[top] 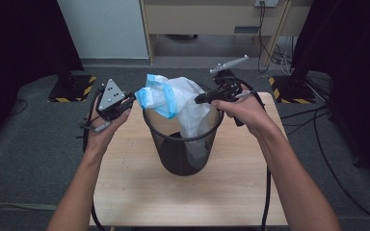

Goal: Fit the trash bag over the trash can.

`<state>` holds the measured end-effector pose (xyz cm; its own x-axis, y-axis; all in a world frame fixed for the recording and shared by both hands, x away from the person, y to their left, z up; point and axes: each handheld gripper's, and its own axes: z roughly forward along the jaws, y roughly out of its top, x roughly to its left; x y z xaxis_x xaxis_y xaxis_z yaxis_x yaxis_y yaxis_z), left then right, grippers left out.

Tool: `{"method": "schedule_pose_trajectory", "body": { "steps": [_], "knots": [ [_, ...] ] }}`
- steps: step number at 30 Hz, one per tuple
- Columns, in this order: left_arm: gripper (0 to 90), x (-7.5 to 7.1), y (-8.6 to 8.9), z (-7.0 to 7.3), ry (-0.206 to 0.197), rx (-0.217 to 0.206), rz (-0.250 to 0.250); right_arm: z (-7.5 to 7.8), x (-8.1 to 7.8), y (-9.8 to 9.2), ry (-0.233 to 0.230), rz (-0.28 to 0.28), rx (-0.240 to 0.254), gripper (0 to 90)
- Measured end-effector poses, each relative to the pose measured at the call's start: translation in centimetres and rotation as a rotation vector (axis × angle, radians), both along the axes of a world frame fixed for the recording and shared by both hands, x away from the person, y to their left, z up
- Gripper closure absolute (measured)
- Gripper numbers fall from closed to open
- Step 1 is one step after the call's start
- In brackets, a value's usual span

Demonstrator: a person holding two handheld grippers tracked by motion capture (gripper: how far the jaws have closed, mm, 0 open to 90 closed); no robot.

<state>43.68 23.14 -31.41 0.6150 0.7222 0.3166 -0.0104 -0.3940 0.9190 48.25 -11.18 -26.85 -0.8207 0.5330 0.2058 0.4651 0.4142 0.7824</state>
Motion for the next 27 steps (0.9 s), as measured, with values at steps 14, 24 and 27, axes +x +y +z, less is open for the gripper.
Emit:
{"method": "schedule_pose_trajectory", "body": {
  "steps": [14,24,27],
  "knots": [
    [90.0,0.1,2.0,-0.2,0.009,-0.007,0.051,-0.2,0.2,-2.7,0.019,-0.053,0.022,90.0],
    [90.0,0.2,3.1,-0.3,0.012,-0.011,0.077,0.0,0.2,-4.5,0.015,-0.079,0.044,90.0],
    [90.0,0.1,3.6,-0.4,0.013,-0.017,0.088,0.0,0.2,-5.2,0.012,-0.087,0.051,90.0]
  ]
}}
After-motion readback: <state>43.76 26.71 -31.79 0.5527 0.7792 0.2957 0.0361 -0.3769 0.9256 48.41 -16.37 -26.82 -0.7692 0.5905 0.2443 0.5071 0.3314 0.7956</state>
